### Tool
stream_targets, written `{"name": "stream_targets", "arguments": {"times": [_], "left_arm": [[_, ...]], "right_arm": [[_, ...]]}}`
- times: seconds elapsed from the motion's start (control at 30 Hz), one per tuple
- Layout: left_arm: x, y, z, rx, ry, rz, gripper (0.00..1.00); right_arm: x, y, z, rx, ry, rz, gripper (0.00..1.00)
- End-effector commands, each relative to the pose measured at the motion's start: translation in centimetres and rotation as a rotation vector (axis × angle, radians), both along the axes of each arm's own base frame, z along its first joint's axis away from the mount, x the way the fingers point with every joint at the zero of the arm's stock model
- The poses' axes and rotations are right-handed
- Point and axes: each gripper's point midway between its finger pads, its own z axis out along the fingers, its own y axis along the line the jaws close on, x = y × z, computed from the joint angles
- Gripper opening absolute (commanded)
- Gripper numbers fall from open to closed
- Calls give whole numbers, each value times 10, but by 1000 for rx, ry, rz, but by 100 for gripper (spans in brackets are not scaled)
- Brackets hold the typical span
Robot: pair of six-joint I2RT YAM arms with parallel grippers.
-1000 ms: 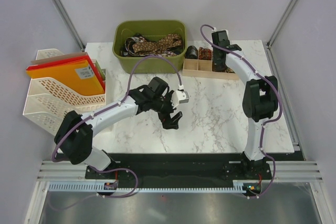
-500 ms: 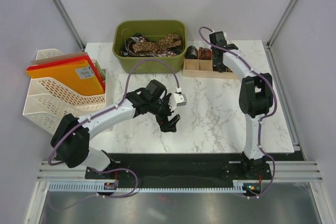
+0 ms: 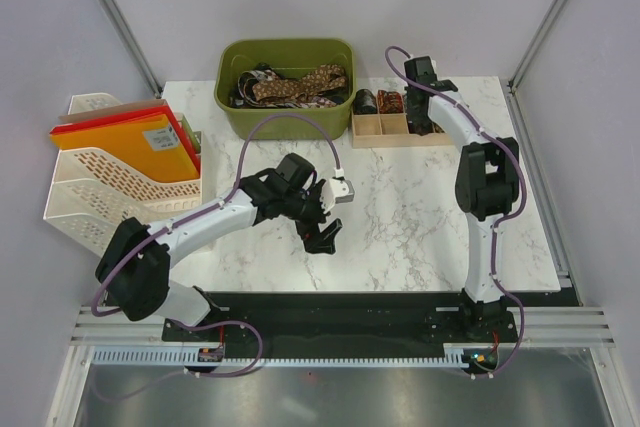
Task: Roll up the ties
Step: Place the tie in the storage box.
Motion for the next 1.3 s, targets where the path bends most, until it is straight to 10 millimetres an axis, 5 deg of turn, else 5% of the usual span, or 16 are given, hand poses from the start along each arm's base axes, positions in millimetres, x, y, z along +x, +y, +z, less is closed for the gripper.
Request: {"name": "stream_targets", "arguments": {"times": [0.0,0.23,0.53,0.77,0.9,1.27], "left_arm": [[-5,-2,10,-37,27,7,100],[-6,-2,9,-35,28,-1,100],[-11,3,7,-24,35,-2,100],[-10,2,13,-29,34,-6,100],[-7,1,15,-26,27,-6,100],[-7,-1,17,-25,32,-9,100]], "right_arm": [[6,13,27,70,-49,37,0],[10,18,11,76,-2,79,2],[12,23,16,117,-19,141,26],[1,26,23,135,-72,227,62],[-4,23,28,128,-97,250,74],[-12,9,18,147,-119,236,73]]}}
